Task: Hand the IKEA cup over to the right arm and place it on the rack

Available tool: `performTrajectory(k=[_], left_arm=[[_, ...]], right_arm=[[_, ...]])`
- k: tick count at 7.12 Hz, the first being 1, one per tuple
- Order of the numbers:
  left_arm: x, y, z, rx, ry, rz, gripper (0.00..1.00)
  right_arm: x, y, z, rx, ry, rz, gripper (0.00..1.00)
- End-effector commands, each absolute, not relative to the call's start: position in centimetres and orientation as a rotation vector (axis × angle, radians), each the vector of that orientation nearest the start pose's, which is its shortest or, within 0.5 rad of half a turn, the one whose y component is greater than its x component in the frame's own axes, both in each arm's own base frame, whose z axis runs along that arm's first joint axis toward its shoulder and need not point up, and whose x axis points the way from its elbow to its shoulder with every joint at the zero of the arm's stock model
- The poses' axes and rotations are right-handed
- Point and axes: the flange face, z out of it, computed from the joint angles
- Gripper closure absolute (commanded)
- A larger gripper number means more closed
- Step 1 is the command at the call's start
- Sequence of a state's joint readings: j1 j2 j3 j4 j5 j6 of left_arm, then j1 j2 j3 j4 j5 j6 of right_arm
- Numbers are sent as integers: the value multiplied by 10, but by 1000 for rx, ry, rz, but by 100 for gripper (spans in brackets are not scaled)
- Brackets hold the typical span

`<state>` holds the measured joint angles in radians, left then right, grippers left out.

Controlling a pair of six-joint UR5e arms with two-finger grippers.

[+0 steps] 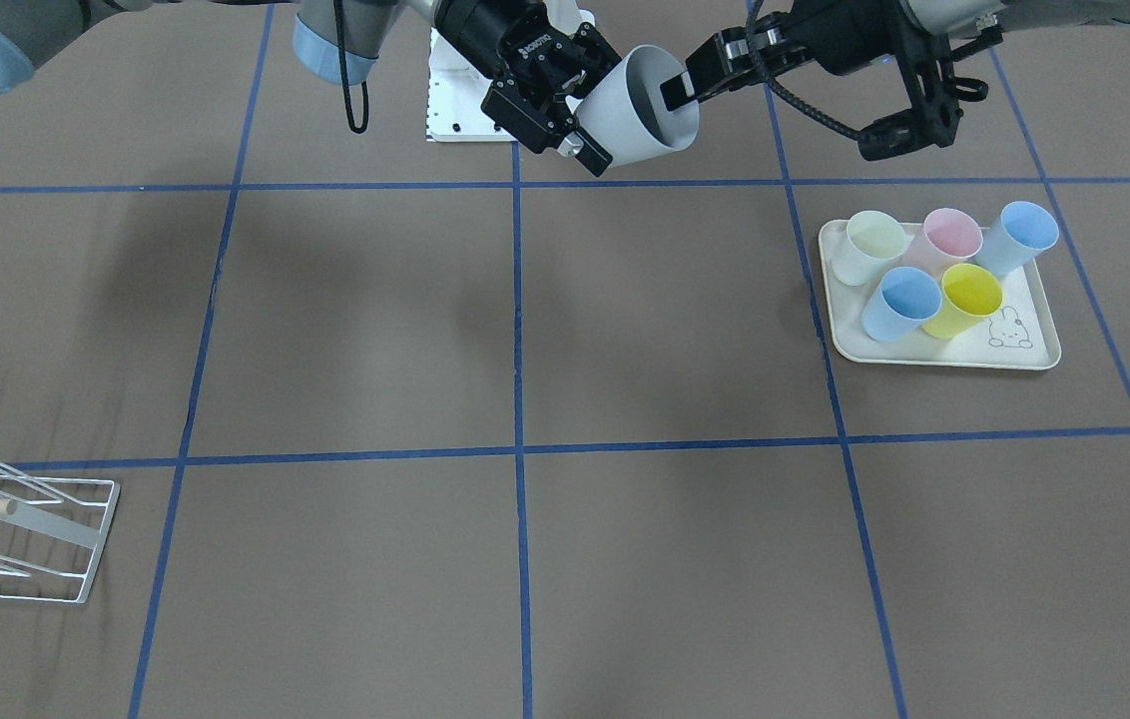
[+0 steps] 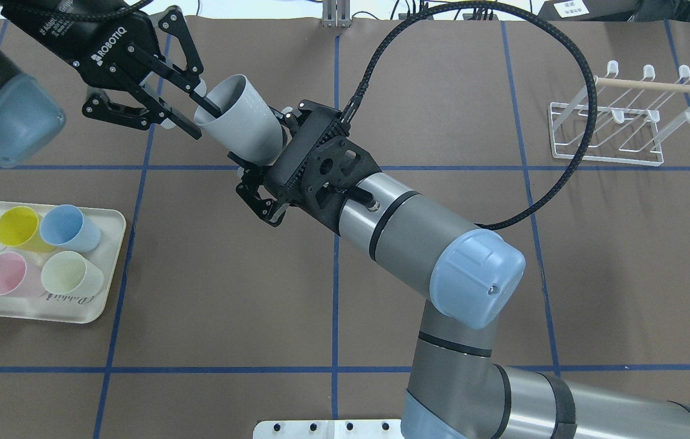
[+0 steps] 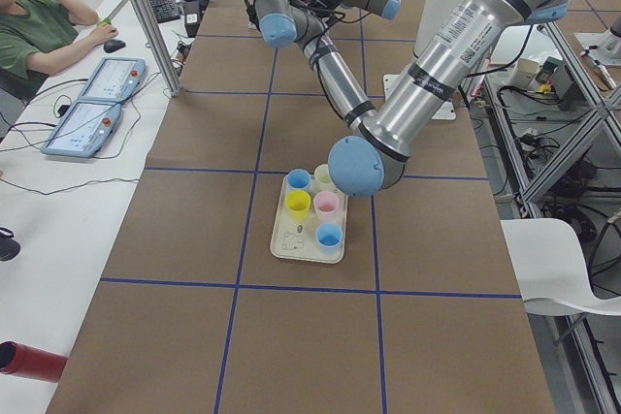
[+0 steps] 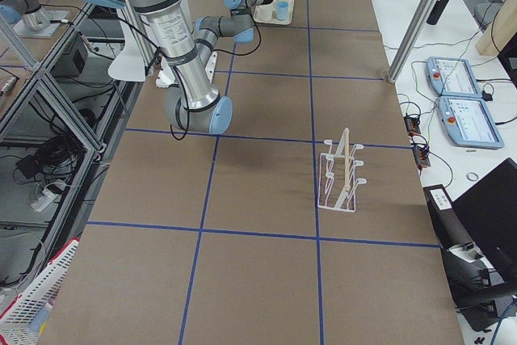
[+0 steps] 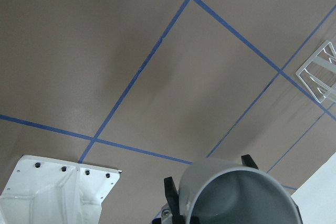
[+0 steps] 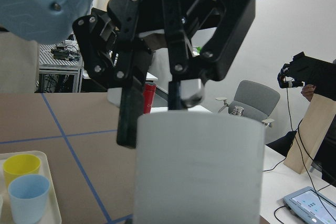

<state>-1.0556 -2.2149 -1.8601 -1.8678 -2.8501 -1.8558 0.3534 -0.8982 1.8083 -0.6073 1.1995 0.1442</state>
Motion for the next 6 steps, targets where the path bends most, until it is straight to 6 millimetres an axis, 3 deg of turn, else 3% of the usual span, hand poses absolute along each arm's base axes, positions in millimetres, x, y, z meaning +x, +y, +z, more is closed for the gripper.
performTrajectory(k=[1, 4, 6], left_arm=[[231, -499, 102, -597, 1357, -309, 0], [189, -514, 108, -477, 1400, -302, 0], [171, -528, 147, -307, 1397, -283, 0]], right_arm=[[-469, -356, 66, 1600, -962, -399, 45], [-452, -354, 77, 1554, -923, -416, 45], [-436, -367, 78, 1422, -863, -391, 49]])
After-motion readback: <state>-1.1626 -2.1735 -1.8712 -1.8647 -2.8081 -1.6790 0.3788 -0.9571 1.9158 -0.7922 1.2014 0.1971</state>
